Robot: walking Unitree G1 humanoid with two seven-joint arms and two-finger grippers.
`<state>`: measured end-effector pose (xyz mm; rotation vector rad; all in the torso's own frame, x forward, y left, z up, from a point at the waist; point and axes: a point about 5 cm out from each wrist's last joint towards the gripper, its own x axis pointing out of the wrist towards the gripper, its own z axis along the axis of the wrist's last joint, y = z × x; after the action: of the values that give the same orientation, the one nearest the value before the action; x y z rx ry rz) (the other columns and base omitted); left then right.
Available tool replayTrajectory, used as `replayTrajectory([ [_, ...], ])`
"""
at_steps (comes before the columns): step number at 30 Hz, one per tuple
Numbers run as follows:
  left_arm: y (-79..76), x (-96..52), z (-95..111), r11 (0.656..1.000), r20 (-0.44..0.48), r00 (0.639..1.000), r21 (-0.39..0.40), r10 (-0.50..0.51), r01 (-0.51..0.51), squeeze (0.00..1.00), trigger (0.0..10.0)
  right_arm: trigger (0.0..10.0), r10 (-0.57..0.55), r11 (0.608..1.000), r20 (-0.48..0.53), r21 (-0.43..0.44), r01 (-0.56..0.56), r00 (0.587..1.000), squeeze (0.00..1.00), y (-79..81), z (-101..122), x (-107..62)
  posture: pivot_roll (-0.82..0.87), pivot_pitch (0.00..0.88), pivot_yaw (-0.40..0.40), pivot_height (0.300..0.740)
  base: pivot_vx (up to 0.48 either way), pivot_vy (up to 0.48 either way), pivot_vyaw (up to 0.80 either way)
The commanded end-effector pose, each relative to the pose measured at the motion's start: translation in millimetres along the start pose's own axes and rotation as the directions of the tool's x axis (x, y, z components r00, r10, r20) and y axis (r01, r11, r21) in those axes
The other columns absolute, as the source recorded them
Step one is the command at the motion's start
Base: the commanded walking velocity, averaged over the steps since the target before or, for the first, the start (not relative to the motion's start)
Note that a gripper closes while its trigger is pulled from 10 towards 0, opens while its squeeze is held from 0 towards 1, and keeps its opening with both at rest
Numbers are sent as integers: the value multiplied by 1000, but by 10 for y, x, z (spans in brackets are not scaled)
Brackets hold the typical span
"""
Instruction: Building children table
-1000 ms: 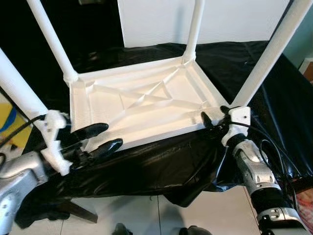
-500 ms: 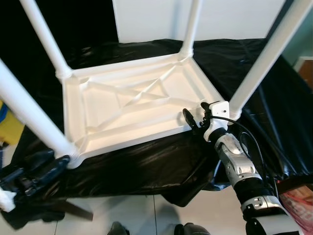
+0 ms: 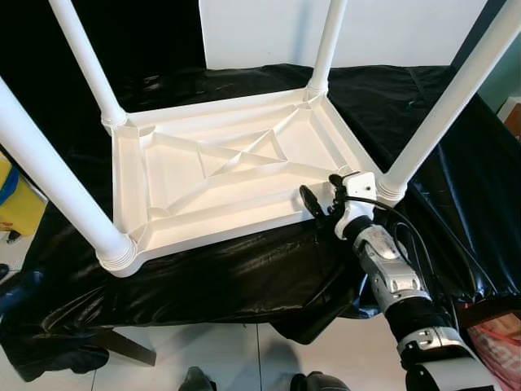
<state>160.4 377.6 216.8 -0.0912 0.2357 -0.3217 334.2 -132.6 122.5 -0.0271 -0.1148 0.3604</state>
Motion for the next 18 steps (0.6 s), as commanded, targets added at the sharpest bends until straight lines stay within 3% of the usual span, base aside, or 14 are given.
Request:
replayTrajectory([
  [1,253,-40,30,994,27,994,22,104,-104,0,10000,10000,3,1000,-14,-3,-3,1000,0,29,-62,-48,102,114,-19,740,0,0,0],
  [2,340,-2,52,991,41,990,16,134,-134,0,10000,10000,6,1000,-17,-5,-6,1000,0,37,-73,-65,91,110,-17,740,0,0,0],
  [6,441,87,74,987,53,986,15,159,-160,0,10000,10000,9,1000,-24,-11,-9,1000,0,39,-89,-99,74,107,-14,740,0,0,0],
  [10,619,382,180,978,108,973,26,204,-208,0,10000,10000,-10,1000,-28,-23,9,1000,0,-14,-102,-180,37,100,2,740,0,0,0],
  [11,619,382,180,978,108,973,26,204,-208,0,10000,10000,-10,1000,-28,-23,9,1000,0,-14,-102,-180,37,100,2,740,0,0,0],
  [13,648,573,275,972,148,963,36,223,-231,0,10000,10000,-34,999,-25,-22,34,999,0,-54,-96,-228,22,98,11,740,0,0,0],
  [16,656,682,337,970,175,958,44,228,-239,0,10000,10000,-55,998,-21,-24,54,998,0,-74,-91,-265,8,97,20,740,0,0,0],
  [18,636,897,451,972,223,951,43,215,-230,0,10000,10000,-95,995,-17,-29,95,995,0,-101,-85,-322,-10,96,30,740,0,0,0],
])
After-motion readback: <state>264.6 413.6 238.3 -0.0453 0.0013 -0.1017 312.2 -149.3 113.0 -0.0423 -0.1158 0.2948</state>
